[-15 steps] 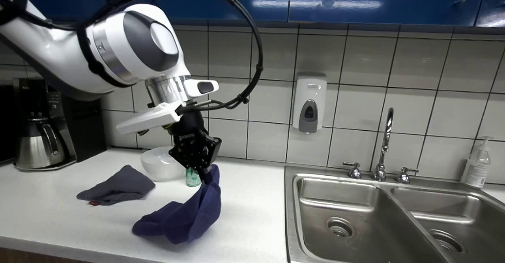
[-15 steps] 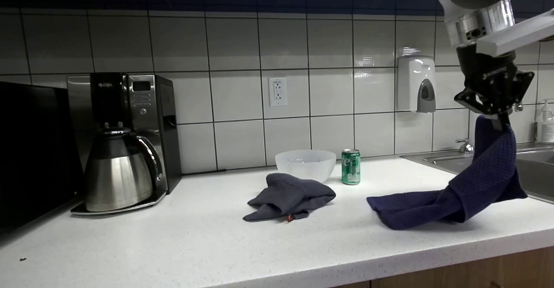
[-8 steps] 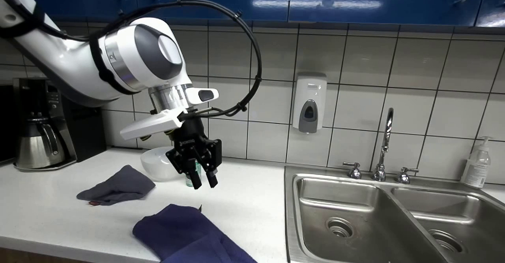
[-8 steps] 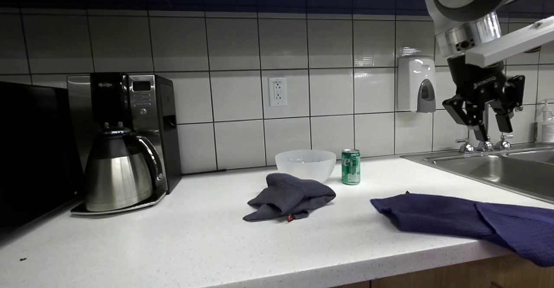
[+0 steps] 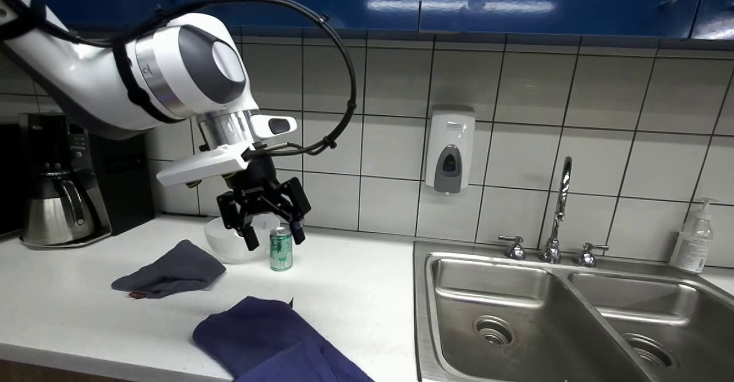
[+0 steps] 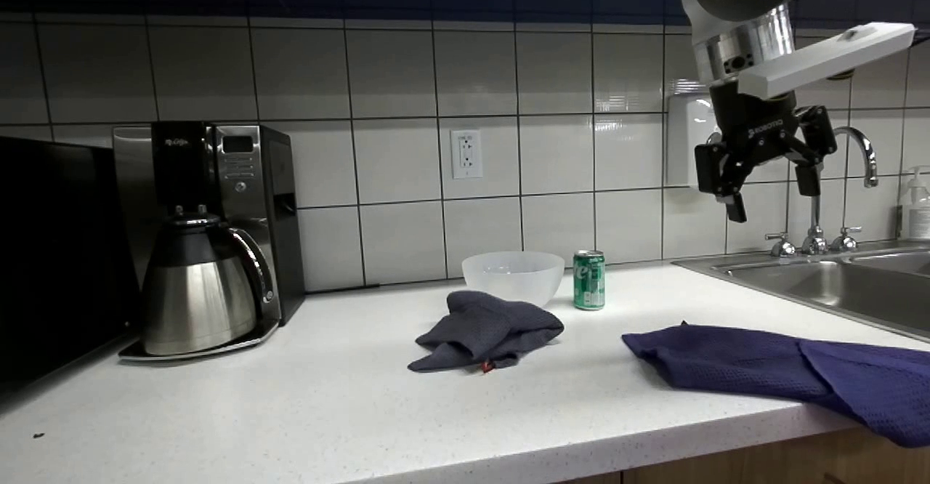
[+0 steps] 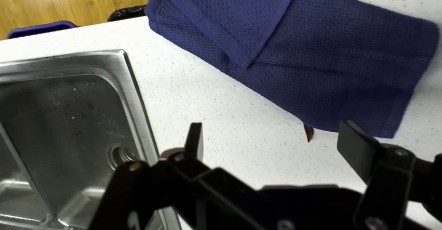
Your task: Remove the blue towel from the bowl.
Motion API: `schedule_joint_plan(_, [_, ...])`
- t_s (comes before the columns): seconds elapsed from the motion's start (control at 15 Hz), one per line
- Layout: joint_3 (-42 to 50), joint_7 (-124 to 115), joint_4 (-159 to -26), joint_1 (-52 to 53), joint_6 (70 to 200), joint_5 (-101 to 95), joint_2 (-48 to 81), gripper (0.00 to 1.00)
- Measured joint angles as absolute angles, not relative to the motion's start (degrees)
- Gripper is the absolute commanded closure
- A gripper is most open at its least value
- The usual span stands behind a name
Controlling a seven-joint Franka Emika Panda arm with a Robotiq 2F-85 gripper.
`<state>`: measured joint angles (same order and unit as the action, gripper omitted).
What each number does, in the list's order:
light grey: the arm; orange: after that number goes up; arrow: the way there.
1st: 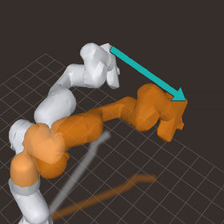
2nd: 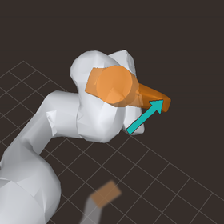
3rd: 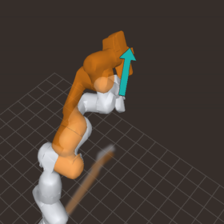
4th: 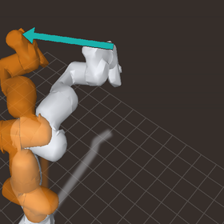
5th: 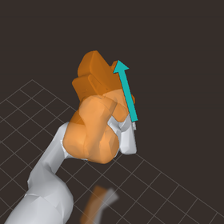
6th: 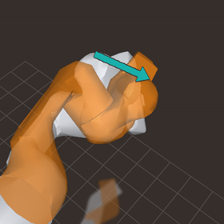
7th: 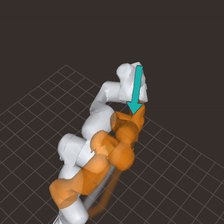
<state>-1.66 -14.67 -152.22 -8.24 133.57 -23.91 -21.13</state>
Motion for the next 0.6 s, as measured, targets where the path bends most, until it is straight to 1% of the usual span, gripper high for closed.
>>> schedule_joint_plan(0.6, [-0.7,-7.6,-148.7,-1.2,120.2,-3.6,-21.9,0.00])
